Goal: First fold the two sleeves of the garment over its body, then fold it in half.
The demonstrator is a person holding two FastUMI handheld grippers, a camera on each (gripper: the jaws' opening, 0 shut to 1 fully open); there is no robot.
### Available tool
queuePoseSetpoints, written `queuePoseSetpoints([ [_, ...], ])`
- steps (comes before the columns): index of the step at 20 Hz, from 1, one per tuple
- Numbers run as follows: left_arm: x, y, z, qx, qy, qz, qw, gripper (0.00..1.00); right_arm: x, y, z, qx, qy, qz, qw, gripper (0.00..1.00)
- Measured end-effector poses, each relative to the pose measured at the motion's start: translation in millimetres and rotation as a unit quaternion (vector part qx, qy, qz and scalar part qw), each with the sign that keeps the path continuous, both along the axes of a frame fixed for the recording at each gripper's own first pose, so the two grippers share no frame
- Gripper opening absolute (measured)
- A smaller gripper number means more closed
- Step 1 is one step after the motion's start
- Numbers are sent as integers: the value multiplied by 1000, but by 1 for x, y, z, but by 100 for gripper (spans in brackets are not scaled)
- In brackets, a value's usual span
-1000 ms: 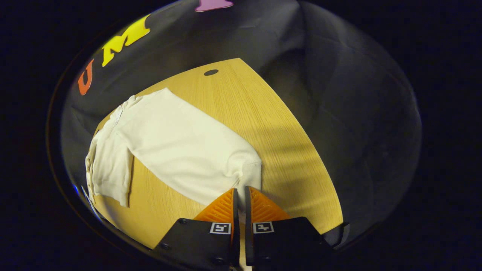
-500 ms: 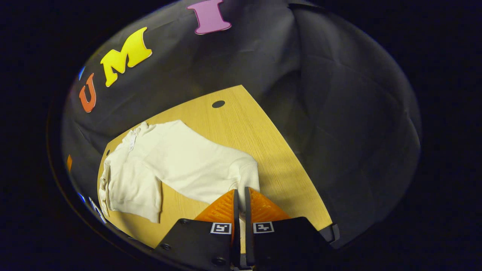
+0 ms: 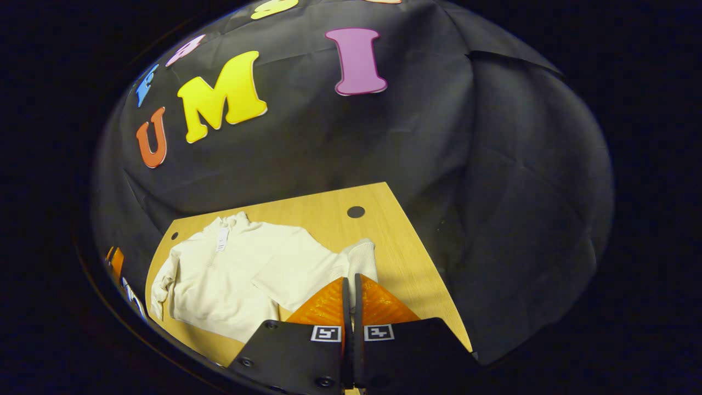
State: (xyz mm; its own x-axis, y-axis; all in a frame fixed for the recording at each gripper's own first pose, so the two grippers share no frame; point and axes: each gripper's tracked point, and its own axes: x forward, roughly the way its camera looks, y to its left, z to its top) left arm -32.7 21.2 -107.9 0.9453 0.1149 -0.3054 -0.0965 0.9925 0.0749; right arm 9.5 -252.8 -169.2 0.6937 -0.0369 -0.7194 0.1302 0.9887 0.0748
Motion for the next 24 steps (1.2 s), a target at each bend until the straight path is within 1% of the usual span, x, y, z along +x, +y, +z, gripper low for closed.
queuePoseSetpoints([
  [2,-1,12,-1,-6,-1,11,1000,99,17,24,13,-4,-9,23,1000,0],
  [7,-7,51,-6,-20,-1,45,999,99,75,82,65,-6,-50,73,996,0],
  [10,-17,79,-13,-25,2,74,997,99,105,123,90,-23,-71,118,990,0],
  [13,-26,107,-17,-30,3,106,994,99,132,182,105,-25,-92,170,981,0],
  [15,-34,127,-17,-31,3,124,992,100,142,227,103,-17,-93,200,975,0],
  [19,-54,163,-16,-19,2,157,987,99,156,322,80,3,-85,260,962,0],
  [22,-72,189,-11,-2,0,179,984,99,164,393,42,12,-67,306,950,0],
  [24,-86,206,-9,8,2,196,981,99,171,432,2,10,-45,330,943,0],
])
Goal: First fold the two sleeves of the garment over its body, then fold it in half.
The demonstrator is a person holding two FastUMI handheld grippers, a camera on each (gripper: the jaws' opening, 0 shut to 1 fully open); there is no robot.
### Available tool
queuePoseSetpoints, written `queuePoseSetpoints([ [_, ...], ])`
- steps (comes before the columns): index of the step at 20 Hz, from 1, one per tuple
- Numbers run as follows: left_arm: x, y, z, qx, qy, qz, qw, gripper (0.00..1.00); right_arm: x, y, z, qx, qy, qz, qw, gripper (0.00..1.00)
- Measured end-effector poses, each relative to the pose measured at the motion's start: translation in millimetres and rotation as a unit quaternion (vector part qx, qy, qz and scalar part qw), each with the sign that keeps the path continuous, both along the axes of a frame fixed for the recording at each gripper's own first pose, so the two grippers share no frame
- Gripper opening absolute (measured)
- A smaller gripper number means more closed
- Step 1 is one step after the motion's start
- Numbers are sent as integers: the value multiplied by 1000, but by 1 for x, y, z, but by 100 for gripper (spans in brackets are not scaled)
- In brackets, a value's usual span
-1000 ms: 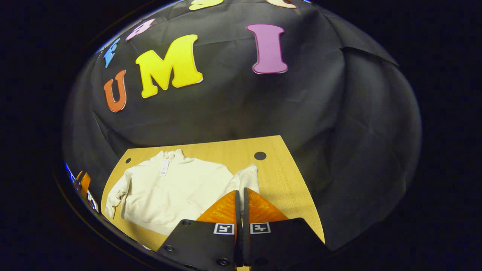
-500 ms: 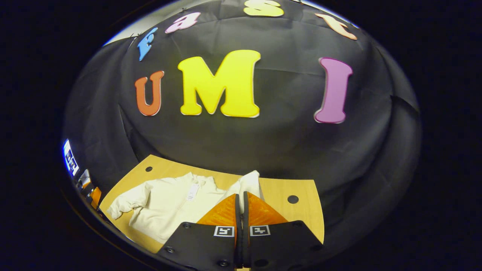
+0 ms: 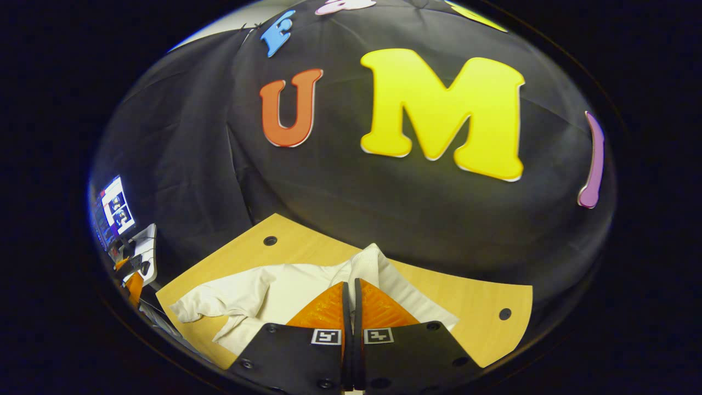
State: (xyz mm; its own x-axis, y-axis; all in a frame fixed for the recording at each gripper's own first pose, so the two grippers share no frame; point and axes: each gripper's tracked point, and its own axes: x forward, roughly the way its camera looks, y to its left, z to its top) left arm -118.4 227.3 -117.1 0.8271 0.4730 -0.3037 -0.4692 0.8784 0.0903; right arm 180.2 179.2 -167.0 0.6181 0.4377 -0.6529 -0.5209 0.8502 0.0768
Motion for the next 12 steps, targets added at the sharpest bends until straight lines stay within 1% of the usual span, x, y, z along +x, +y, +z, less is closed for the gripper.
queuePoseSetpoints([
  [3,-19,23,1,1,4,28,1000,99,-7,54,-52,-17,27,40,999,0],
  [5,-29,31,-2,1,9,43,999,99,-11,89,-91,-26,55,54,997,0],
  [9,-45,43,-13,-5,18,51,999,99,-7,142,-152,-31,78,37,996,0],
  [12,-43,42,-15,-7,18,38,999,99,3,165,-174,-17,85,-2,996,0],
])
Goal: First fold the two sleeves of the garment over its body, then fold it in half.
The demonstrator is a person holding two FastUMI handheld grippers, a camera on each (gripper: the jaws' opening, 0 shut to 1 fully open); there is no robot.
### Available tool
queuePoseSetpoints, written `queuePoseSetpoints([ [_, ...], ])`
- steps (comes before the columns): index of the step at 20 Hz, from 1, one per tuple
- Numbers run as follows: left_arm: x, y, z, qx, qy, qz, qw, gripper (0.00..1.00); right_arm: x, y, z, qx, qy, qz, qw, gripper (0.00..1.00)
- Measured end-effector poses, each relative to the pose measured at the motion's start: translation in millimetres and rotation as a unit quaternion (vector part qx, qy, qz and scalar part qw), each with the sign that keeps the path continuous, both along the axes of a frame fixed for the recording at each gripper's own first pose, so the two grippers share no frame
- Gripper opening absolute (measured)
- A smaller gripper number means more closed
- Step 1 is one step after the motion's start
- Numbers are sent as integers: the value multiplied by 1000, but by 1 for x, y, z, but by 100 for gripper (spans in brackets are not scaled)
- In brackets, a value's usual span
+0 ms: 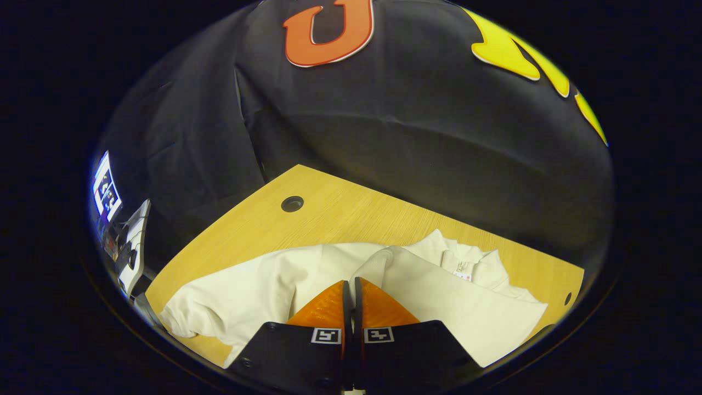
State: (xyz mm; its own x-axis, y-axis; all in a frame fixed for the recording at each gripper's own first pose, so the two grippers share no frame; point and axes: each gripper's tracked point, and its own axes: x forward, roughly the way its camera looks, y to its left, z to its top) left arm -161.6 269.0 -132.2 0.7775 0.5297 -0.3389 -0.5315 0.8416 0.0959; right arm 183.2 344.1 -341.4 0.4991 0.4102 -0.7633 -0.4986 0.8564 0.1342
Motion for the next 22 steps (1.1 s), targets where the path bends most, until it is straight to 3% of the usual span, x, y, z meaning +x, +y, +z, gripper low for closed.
queuePoseSetpoints([
  [6,15,-5,-6,4,4,-35,999,99,1,18,-28,19,10,-26,999,0],
  [8,19,-7,-5,6,2,-42,999,99,-4,24,-23,47,24,-28,998,7],
  [12,23,-10,-7,6,-1,-55,998,99,-3,13,1,67,13,-36,997,25],
  [15,27,-13,-7,4,-4,-62,998,99,-6,-4,27,79,-6,-42,996,51],
  [16,28,-15,-8,4,-7,-67,998,99,-9,-11,37,82,-14,-43,996,43],
  [17,29,-18,-7,4,-9,-73,997,99,-12,-18,48,80,-25,-44,996,48],
  [19,31,-25,-5,2,-17,-91,996,99,-18,-39,69,63,-63,-42,995,69],
  [22,28,-29,-6,11,-18,-113,993,99,-39,-52,118,86,-104,-37,990,81],
])
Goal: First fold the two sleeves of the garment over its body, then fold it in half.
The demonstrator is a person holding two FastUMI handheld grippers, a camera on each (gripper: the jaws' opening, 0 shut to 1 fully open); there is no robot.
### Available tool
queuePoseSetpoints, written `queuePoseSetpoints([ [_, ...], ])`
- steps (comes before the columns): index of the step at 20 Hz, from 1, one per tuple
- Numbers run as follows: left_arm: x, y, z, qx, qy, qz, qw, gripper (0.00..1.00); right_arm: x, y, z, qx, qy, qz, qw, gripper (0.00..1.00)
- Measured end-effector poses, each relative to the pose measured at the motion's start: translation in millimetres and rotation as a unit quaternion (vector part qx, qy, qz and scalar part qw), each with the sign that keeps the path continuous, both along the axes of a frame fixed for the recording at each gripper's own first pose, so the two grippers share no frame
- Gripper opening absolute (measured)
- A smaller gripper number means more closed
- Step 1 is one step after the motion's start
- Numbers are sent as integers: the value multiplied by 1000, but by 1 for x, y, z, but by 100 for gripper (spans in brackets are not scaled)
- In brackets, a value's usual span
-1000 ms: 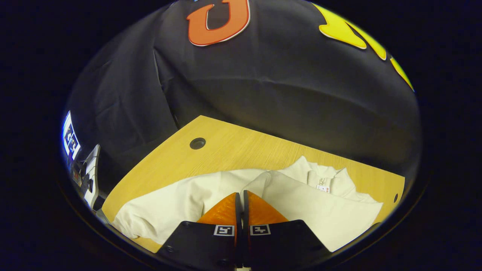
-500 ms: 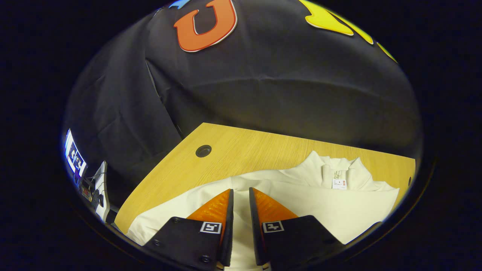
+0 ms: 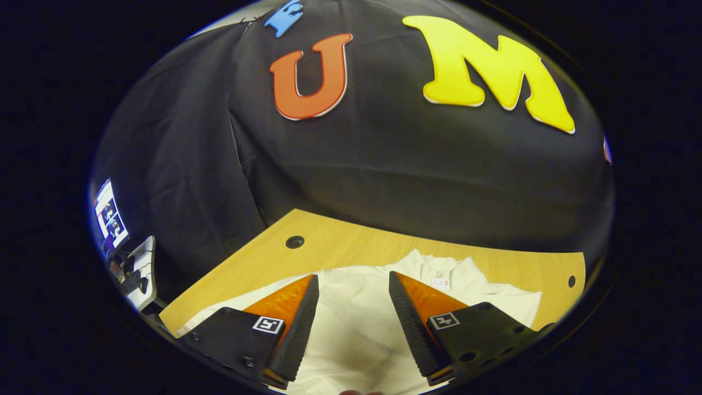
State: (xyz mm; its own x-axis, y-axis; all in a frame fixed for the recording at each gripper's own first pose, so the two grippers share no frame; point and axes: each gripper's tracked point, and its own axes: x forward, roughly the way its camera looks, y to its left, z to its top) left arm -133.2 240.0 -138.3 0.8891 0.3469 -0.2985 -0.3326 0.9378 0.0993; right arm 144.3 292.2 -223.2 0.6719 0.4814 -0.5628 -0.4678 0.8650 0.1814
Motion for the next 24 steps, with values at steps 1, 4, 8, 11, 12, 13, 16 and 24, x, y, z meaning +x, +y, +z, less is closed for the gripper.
queuePoseSetpoints([
  [1,-3,-2,-2,-1,1,-5,1000,99,-10,-6,16,9,-9,2,1000,80],
  [4,-18,0,-15,-8,12,-10,1000,99,-41,-23,53,45,-13,0,999,80],
  [8,-41,9,-42,4,48,-14,999,99,-70,-53,91,56,-38,-1,998,81],
  [11,-60,15,-73,5,84,-26,996,99,-93,-71,107,57,-44,0,997,81],
  [12,-66,17,-84,2,95,-31,995,99,-100,-76,108,58,-39,-3,998,81],
  [13,-72,18,-97,-3,108,-36,993,99,-107,-81,109,55,-36,-3,998,81],
  [16,-83,24,-138,-24,145,-46,988,99,-122,-97,110,34,-39,1,999,81],
  [24,-84,42,-212,-49,201,-68,976,100,-136,-127,102,-7,-33,-27,999,81],
])
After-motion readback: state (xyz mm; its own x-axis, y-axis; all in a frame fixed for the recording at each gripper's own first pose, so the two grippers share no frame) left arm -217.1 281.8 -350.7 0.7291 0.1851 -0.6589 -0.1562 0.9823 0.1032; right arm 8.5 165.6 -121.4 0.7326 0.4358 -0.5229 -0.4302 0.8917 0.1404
